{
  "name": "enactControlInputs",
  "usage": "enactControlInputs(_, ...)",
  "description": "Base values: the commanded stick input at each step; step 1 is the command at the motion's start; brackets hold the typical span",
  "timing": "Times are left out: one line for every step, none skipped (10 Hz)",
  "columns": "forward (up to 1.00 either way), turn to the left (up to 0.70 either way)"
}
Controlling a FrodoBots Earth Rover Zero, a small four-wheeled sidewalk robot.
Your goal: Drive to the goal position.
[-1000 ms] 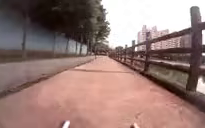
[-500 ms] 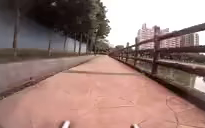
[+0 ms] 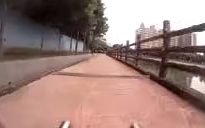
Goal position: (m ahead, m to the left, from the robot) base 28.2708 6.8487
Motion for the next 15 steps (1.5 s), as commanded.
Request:
enactControlInputs(1.00, 0.00)
enactControlInputs(1.00, 0.00)
enactControlInputs(1.00, 0.00)
enactControlInputs(1.00, 0.00)
enactControlInputs(1.00, 0.00)
enactControlInputs(1.00, 0.00)
enactControlInputs(1.00, 0.00)
enactControlInputs(1.00, 0.00)
enactControlInputs(1.00, 0.00)
enactControlInputs(1.00, 0.00)
enactControlInputs(1.00, 0.00)
enactControlInputs(1.00, -0.03)
enactControlInputs(1.00, -0.18)
enactControlInputs(1.00, -0.37)
enactControlInputs(1.00, -0.37)
